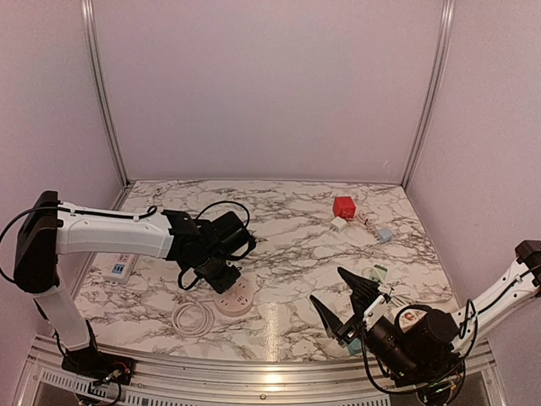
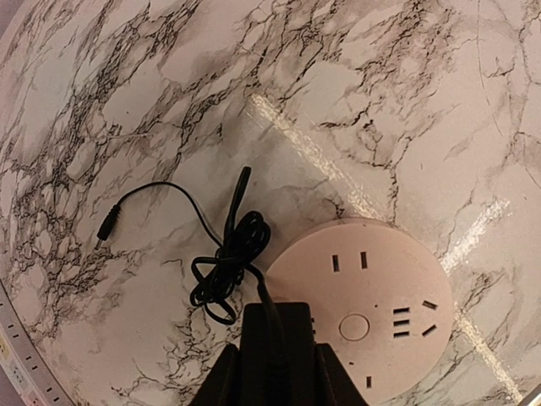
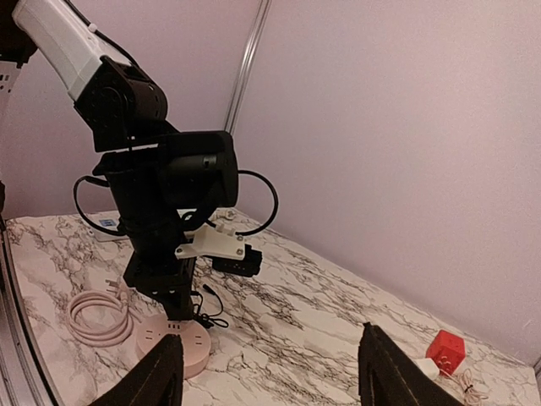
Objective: Insert the plug
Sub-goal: Insert the plug into the socket slot.
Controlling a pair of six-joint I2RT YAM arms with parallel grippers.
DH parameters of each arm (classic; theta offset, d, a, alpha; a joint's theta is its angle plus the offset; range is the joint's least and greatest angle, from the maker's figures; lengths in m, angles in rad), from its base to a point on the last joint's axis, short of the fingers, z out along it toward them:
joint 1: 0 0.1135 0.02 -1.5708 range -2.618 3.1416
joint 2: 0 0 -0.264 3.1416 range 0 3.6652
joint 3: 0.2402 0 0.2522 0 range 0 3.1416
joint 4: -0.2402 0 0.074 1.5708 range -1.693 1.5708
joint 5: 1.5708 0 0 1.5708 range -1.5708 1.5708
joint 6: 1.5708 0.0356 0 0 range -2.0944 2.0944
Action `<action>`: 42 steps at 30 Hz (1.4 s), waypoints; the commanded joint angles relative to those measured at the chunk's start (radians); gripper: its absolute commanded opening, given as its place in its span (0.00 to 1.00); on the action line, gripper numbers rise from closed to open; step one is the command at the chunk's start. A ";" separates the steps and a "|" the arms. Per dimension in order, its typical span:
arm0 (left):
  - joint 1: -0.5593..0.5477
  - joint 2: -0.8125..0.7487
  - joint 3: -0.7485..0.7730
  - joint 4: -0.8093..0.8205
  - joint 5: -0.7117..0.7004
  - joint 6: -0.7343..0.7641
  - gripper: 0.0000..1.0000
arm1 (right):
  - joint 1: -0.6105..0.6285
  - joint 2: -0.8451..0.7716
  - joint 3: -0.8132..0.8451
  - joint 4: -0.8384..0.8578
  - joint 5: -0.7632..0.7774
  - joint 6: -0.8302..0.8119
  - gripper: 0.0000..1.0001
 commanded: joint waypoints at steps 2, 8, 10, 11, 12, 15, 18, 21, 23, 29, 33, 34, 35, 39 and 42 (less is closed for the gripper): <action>-0.010 -0.027 -0.024 -0.055 0.072 0.003 0.23 | -0.007 0.005 0.043 -0.004 -0.003 0.001 0.65; -0.021 -0.034 -0.011 -0.078 0.060 0.004 0.23 | -0.006 0.005 0.044 -0.004 -0.004 0.001 0.65; -0.023 -0.039 -0.007 -0.082 0.053 0.003 0.23 | -0.006 0.005 0.044 -0.005 -0.004 0.001 0.65; -0.023 -0.042 -0.005 -0.082 0.051 0.003 0.23 | -0.006 0.005 0.044 -0.005 -0.005 0.001 0.65; -0.023 -0.042 -0.001 -0.087 0.049 0.003 0.23 | -0.006 0.005 0.044 -0.005 -0.004 0.001 0.65; -0.025 -0.043 0.015 -0.102 0.034 0.003 0.23 | -0.007 0.005 0.044 -0.007 -0.005 0.001 0.65; -0.026 -0.036 0.035 -0.125 0.029 0.008 0.23 | -0.006 0.005 0.044 -0.006 -0.004 0.001 0.65; -0.028 -0.037 0.048 -0.142 0.024 0.008 0.23 | -0.007 0.005 0.045 -0.006 -0.004 0.001 0.65; -0.031 -0.034 0.052 -0.141 0.035 0.012 0.23 | -0.007 0.006 0.044 -0.008 -0.004 0.001 0.65; -0.052 0.000 0.055 -0.149 0.055 0.023 0.23 | -0.006 0.004 0.045 -0.008 -0.004 0.001 0.65; -0.063 0.020 0.056 -0.150 0.060 0.025 0.23 | -0.006 0.005 0.046 -0.009 -0.006 0.001 0.65; -0.064 0.023 0.055 -0.149 0.060 0.025 0.23 | -0.006 0.005 0.045 -0.009 -0.006 0.001 0.65; -0.065 0.027 0.056 -0.146 0.063 0.026 0.23 | -0.006 0.005 0.045 -0.010 -0.006 0.002 0.65; -0.065 0.027 0.056 -0.142 0.068 0.026 0.24 | -0.005 0.005 0.045 -0.011 -0.008 0.001 0.65; -0.065 0.034 0.054 -0.139 0.067 0.029 0.24 | -0.007 0.005 0.046 -0.012 -0.007 0.001 0.65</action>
